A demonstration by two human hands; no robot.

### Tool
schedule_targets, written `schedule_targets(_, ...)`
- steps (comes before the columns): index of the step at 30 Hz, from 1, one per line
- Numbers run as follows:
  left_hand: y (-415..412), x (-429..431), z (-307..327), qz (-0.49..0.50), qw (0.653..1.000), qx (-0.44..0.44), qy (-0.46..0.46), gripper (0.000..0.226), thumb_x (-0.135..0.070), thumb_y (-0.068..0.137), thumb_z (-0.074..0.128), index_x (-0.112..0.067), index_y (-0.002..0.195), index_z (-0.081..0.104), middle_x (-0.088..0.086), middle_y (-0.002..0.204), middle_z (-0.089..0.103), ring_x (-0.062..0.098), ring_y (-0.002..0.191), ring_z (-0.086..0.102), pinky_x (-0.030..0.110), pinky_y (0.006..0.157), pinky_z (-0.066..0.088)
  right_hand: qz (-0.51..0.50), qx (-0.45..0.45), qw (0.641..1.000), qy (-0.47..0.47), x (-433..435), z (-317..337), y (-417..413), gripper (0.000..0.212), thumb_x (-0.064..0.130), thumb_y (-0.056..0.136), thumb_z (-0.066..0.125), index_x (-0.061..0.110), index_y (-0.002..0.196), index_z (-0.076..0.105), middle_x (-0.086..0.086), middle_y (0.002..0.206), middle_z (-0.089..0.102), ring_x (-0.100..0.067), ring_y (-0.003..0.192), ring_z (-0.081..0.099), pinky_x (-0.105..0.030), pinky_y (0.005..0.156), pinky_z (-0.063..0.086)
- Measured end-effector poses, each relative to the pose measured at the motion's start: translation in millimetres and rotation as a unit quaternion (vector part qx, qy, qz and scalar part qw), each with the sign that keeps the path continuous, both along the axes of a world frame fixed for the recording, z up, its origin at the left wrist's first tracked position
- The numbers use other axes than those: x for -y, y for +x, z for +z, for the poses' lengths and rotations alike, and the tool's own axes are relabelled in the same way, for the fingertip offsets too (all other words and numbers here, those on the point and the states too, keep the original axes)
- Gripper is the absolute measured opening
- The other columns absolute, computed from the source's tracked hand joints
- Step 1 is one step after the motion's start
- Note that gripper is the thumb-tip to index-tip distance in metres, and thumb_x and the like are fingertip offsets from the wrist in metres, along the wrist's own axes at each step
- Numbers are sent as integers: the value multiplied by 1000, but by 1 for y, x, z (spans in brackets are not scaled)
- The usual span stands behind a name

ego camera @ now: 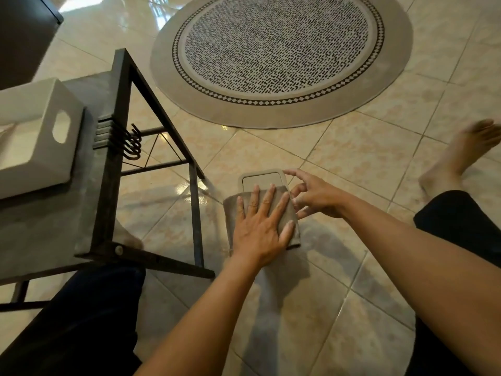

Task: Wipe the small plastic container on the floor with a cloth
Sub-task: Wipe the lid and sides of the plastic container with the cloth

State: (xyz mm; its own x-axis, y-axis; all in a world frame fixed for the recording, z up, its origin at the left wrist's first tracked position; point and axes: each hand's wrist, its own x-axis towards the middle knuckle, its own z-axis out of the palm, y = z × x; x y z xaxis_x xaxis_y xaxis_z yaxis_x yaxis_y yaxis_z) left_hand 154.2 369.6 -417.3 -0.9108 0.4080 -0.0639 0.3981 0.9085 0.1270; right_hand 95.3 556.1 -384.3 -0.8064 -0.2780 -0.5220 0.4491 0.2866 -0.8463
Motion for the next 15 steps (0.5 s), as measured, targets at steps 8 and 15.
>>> schedule_targets(8, 24, -11, 7, 42, 999, 31, 11, 68, -66, 95, 11, -42, 153, -14, -5, 163, -21, 23, 144, -33, 49, 111, -28, -15, -4, 1000, -5, 1, -1, 4, 83, -15, 85, 57, 33, 148, 34, -12, 92, 53, -22, 78, 63, -46, 71, 63)
schedule_targets(15, -18, -23, 14, 42, 997, 62, -6, 62, -60, 95, 6, -41, 148, -20, -6, 159, -26, 24, 143, -34, 49, 110, -27, -12, 4, 1000, -11, 0, 5, 7, 85, -20, 84, 49, 27, 152, 31, -14, 101, 58, -17, 74, 64, -25, 52, 55)
